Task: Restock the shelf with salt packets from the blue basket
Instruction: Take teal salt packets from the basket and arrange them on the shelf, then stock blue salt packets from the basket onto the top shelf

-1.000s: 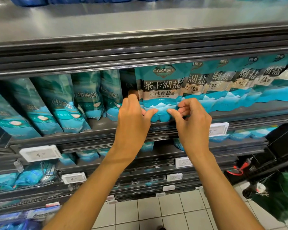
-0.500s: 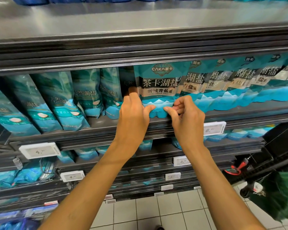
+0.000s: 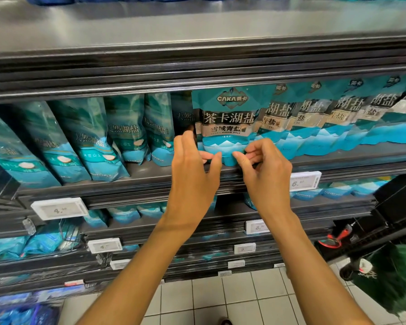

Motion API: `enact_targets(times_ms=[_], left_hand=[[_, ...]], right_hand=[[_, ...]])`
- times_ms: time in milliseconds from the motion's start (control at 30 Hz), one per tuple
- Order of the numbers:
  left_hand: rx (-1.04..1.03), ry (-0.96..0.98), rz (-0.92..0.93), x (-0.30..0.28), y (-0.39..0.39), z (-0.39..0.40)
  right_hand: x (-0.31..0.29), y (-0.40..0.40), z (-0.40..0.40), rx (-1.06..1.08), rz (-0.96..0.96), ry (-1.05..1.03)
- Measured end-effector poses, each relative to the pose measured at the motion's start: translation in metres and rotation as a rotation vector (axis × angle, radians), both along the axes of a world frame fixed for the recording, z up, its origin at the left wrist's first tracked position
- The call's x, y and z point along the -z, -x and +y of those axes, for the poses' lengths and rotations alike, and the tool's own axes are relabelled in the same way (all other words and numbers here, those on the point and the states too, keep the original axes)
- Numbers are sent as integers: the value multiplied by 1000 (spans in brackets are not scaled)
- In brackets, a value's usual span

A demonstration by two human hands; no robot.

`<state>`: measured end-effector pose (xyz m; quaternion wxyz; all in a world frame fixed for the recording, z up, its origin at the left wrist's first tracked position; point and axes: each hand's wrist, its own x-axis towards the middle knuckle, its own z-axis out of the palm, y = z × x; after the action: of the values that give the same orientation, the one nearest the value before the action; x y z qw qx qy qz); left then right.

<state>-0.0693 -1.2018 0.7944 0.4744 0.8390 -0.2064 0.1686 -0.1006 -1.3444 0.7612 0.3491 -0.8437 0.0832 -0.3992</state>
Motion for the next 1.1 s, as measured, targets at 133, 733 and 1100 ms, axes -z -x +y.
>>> enact_targets(times_ms=[133,733,1100], left_hand=[[-9,55,1,3,5,5],[-191,553,439,112,88,171],[-738,604,601,187,225,257]], right_hand=[[-1,3,1,-7,-20,-34],[64,85,75,-521,361,-621],[158,153,132,-714,894,-710]])
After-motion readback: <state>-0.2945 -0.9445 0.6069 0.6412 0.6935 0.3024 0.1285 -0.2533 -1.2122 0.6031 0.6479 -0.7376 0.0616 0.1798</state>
